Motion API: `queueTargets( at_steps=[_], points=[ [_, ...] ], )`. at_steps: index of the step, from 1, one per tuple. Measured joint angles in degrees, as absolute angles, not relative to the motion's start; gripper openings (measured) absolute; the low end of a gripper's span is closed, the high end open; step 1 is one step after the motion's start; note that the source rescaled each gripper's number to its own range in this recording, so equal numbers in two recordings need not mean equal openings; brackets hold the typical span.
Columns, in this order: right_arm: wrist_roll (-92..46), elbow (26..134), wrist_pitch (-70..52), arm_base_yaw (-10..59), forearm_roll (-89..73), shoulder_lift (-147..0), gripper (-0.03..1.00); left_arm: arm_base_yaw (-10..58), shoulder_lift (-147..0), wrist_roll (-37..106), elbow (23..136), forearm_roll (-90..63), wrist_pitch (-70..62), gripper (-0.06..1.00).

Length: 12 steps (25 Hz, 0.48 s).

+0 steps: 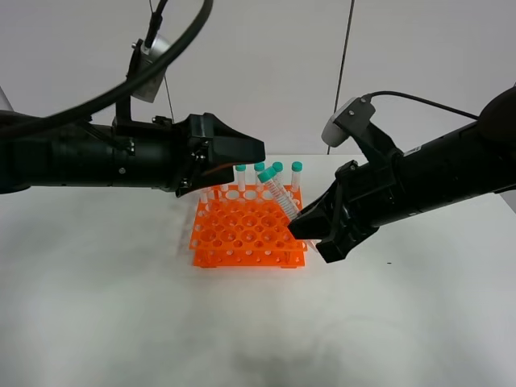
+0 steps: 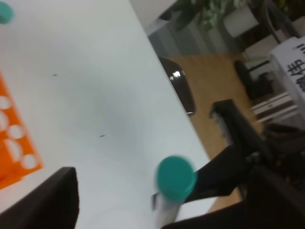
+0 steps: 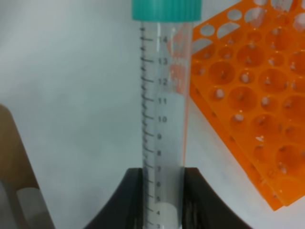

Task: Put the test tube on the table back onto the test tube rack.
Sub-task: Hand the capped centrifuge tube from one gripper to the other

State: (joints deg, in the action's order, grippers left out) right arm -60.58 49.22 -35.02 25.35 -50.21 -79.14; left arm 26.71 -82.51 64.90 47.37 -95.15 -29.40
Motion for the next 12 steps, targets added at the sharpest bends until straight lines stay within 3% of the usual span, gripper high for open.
queueTargets(
  at_steps=[12],
  points=[
    [-60.97, 49.22, -35.97, 25.35, -50.72, -79.21, 0.03, 31.61, -86.52, 66.74, 49.24, -97.42, -28.77, 0.95]
  ],
)
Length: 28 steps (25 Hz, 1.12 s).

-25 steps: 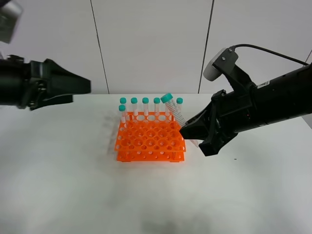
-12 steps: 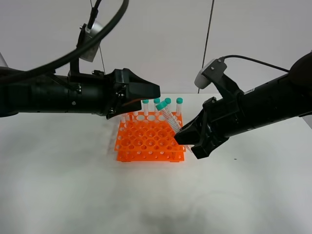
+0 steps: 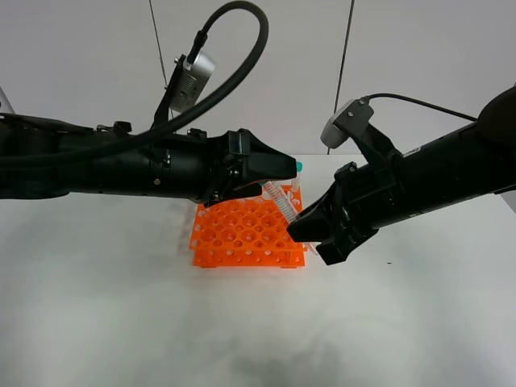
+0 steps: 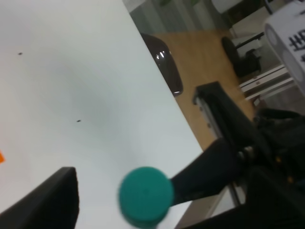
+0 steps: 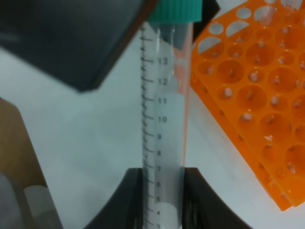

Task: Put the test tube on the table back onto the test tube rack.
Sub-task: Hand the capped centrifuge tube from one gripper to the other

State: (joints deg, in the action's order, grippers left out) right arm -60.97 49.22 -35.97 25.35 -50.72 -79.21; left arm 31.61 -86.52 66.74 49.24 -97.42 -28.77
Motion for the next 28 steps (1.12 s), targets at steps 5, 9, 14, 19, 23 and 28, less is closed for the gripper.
queueTargets(
  at_steps=[5, 9, 14, 19, 23, 28],
  points=[
    [-61.01, 49.22, -35.97, 25.35, -50.78, -79.21, 0.03, 31.75, -86.52, 67.32, 49.24, -98.55, -28.40, 0.95],
    [-61.01, 49.22, -35.97, 25.35, -50.82, -79.21, 0.03, 31.75, -86.52, 67.64, 49.24, -98.69, -28.03, 0.90],
    [-60.38, 49.22, -35.91, 25.35, -50.82, -79.21, 0.03, 31.75, -86.52, 68.50, 49.24, -98.75, -28.01, 0.75],
    [-59.87, 49.22, -35.88, 25.35, -50.82, -79.21, 0.03, 31.75, -86.52, 68.55, 49.24, -98.75, -28.01, 0.54],
    [-59.28, 49.22, -35.85, 25.35, -50.89, -79.21, 0.03, 31.75, -86.52, 68.55, 49.24, -98.75, -27.95, 0.39],
    [-59.26, 49.22, -35.73, 25.35, -51.21, -79.21, 0.03, 31.69, -86.70, 68.62, 49.24, -98.75, -27.18, 0.01]
  ],
)
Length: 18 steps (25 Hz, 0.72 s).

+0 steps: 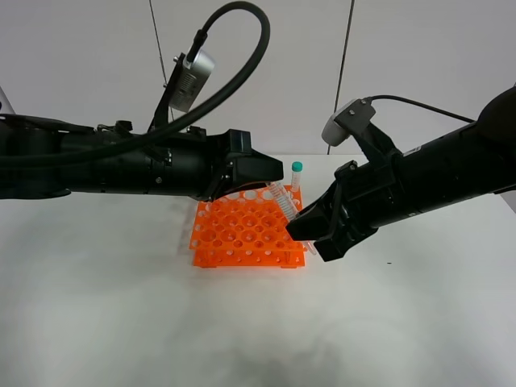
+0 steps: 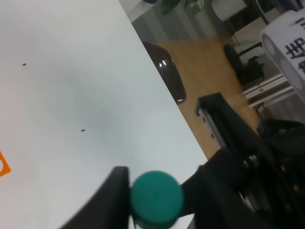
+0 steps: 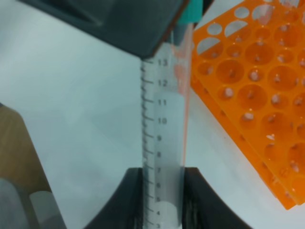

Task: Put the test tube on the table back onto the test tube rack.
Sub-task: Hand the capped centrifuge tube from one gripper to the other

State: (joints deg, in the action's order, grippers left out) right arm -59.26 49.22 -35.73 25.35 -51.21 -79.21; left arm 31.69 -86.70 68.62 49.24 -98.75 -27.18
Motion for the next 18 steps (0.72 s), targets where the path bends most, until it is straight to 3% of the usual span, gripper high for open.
queueTargets(
  at_steps=[10, 11, 14, 16, 18],
  points=[
    [-59.08, 49.22, -35.66, 25.35, -51.26, -79.21, 0.05, 31.69, -87.00, 68.68, 49.24, -98.94, -27.47, 0.00],
    [-59.08, 49.22, -35.52, 25.35, -51.32, -79.21, 0.15, 31.69, -87.00, 68.68, 49.24, -98.94, -27.71, 0.00],
    [-59.08, 49.22, -34.87, 25.35, -51.64, -79.21, 0.72, 31.69, -87.00, 68.68, 49.24, -98.94, -28.05, 0.00],
    [-58.96, 49.22, -34.81, 25.35, -51.64, -79.21, 0.89, 31.69, -87.00, 68.68, 49.24, -98.94, -28.05, 0.00],
    [-57.47, 49.22, -35.63, 25.35, -51.51, -79.03, 0.96, 31.69, -87.00, 68.68, 49.24, -98.94, -28.05, 0.00]
  ],
)
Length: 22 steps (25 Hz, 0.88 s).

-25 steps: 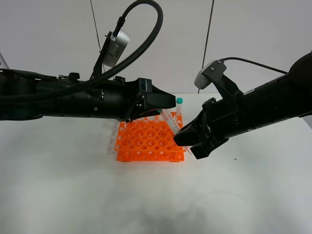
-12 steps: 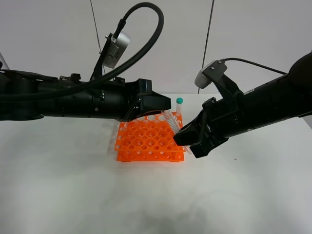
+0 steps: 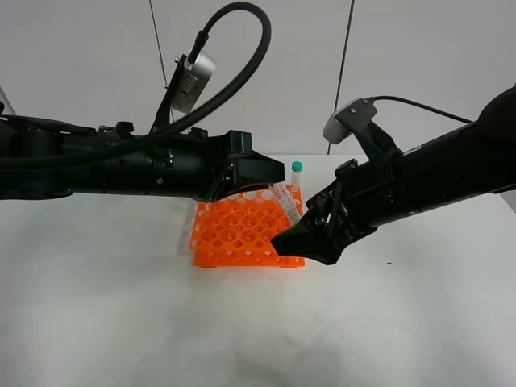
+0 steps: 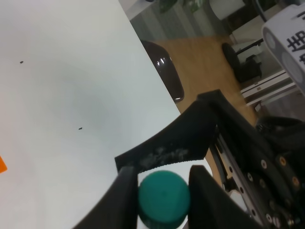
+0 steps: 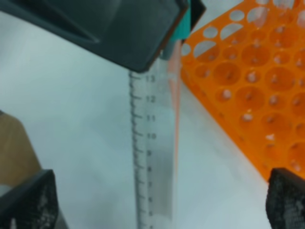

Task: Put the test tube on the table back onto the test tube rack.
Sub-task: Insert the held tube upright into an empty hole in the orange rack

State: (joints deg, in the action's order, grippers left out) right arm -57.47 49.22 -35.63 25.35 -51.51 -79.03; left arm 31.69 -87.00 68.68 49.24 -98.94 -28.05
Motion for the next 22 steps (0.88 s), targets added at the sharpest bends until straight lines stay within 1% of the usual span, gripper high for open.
queueTargets(
  at_steps=[4, 7, 13, 16, 19, 22],
  points=[
    [-50.06, 49.22, -37.91, 25.35, -47.22, -76.05, 1.00, 31.69, -87.00, 68.68, 49.24, -98.94, -28.05, 0.00],
    [-40.66, 50.32, -40.45, 25.35, -38.25, -72.62, 1.00, 31.69, -87.00, 68.68, 49.24, -98.94, -28.05, 0.00],
    [-16.31, 61.15, -52.53, 25.35, -15.83, -71.83, 1.00, 31.69, -87.00, 68.68, 49.24, -98.94, -28.11, 0.00],
    [-6.18, 64.96, -55.13, 25.05, -5.89, -73.77, 1.00, 31.69, -87.00, 68.68, 49.24, -98.94, -28.17, 0.00],
    [-0.37, 66.96, -57.41, 22.80, -0.65, -76.92, 1.00, 31.69, -87.00, 68.68, 49.24, -98.94, -28.17, 0.00],
    [0.85, 67.35, -58.06, 18.35, 0.44, -79.90, 1.00, 31.69, -87.00, 68.68, 49.24, -98.94, -28.17, 0.00]
  ],
)
